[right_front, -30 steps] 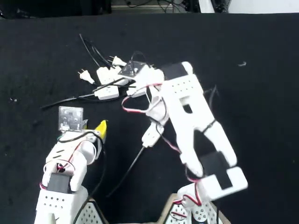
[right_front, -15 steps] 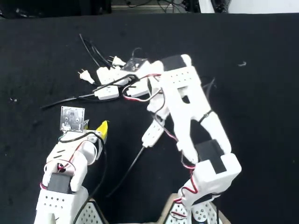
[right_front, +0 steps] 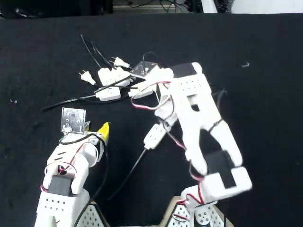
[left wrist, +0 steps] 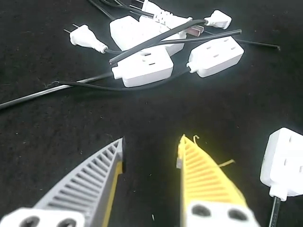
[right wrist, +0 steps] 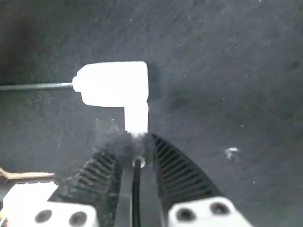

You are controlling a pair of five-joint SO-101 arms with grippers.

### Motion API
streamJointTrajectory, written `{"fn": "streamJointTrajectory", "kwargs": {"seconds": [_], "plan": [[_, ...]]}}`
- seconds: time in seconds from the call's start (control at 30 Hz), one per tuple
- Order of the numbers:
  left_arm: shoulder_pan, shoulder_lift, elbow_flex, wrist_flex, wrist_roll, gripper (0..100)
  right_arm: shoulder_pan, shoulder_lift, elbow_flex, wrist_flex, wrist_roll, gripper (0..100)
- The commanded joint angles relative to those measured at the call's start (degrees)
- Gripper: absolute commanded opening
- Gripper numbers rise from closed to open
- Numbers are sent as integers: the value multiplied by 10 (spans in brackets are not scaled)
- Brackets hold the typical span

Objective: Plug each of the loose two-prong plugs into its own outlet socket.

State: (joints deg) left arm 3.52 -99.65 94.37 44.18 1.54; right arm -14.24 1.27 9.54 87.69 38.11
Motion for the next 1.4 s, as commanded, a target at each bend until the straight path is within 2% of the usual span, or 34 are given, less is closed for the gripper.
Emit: {"fn": "streamJointTrajectory", "kwargs": {"seconds": [0.0,0.27,1.23,1.37], "plan": [[3,-5,-7,1,-7,191,5,-70,15,-37,8,11],[1,-5,-7,1,-7,191,-31,-70,33,-44,8,11],[0,-5,-10,2,-7,191,-31,-15,50,-57,35,11],[0,-5,-11,2,-7,191,-31,-15,50,-52,-9,11]]}}
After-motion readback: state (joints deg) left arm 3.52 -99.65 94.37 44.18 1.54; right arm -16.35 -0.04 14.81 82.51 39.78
